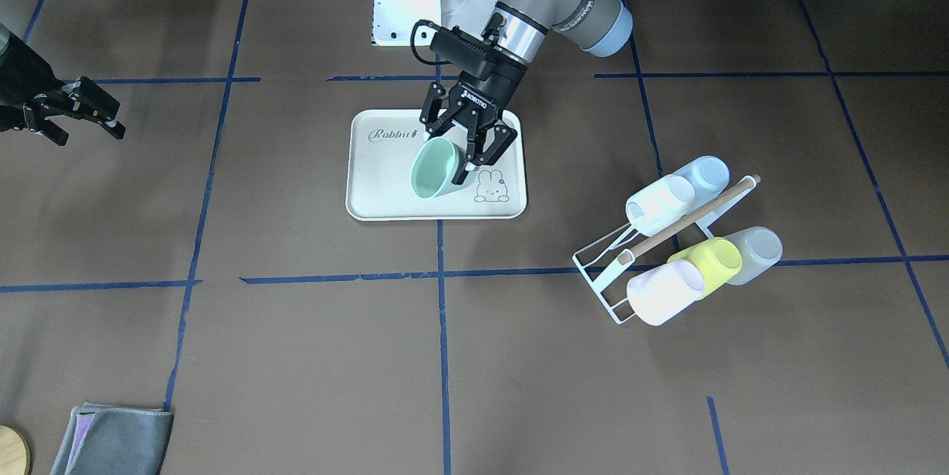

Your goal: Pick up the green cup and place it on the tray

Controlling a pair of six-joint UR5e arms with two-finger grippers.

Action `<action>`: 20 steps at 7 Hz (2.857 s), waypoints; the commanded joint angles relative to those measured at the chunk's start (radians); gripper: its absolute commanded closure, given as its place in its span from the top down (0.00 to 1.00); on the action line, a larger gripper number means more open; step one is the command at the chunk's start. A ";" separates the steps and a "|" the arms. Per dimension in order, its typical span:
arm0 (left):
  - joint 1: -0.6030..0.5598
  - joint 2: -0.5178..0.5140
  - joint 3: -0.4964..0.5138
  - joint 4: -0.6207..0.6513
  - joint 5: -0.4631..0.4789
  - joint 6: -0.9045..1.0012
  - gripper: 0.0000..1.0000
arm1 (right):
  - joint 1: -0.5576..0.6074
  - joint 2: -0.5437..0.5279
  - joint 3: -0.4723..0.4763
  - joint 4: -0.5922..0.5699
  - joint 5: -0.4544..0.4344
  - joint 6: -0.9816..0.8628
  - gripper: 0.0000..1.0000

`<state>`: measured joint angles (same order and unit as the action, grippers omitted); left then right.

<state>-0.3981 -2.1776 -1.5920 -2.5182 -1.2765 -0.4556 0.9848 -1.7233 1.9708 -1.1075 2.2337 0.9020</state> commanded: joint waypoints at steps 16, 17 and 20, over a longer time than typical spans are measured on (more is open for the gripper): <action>0.177 -0.004 0.339 -0.605 0.241 0.037 0.76 | 0.005 0.005 -0.006 -0.002 -0.002 0.002 1.00; 0.177 -0.004 0.339 -0.605 0.241 0.037 0.81 | 0.005 0.004 -0.006 -0.002 0.000 0.002 1.00; 0.177 -0.002 0.339 -0.604 0.240 0.037 0.90 | 0.006 0.004 -0.006 -0.002 -0.002 0.002 1.00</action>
<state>-0.2209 -2.1803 -1.2533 -3.1228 -1.0358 -0.4188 0.9901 -1.7195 1.9650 -1.1091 2.2324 0.9035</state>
